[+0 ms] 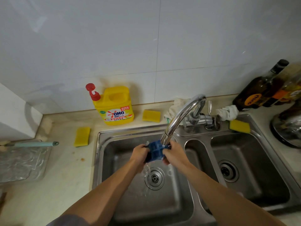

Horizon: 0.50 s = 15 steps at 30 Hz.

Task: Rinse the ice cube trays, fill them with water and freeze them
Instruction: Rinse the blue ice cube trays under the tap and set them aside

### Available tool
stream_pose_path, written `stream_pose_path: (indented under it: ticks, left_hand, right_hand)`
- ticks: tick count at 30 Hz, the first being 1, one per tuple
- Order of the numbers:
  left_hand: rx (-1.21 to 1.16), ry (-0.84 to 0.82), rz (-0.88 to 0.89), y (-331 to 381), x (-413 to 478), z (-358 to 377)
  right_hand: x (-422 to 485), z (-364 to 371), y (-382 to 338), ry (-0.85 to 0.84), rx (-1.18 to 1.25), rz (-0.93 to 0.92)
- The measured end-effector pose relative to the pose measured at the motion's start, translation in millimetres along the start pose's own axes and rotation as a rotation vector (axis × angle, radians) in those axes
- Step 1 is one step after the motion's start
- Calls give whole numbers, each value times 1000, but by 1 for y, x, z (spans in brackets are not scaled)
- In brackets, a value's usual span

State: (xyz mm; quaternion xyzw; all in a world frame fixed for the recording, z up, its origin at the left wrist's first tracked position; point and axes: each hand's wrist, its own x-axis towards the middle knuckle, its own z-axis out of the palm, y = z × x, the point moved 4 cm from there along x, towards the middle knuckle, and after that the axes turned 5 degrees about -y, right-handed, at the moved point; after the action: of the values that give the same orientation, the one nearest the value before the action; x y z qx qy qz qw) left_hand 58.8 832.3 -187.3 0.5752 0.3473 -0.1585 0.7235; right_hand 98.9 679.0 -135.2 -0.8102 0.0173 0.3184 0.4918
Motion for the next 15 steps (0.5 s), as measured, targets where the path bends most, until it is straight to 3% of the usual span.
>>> stream_pose_path:
  ticks: [3,5,8,10,15]
  left_hand:
    - [2,-5,-66,-4,-1,0]
    - [88,30,-14,-1,-2,0]
    - [222,60,78,5,-5,-1]
    - [269,34,124,8,-7,2]
    - [169,-101,141,16,-14,19]
  right_hand:
    - [1,1,-2,24,-164,-61]
    - [1,0,1,12,-229,-92]
    - [1,-4,6,-60,10,3]
    - [1,-9,9,-21,140,89]
    - [2,-18,22,76,79,102]
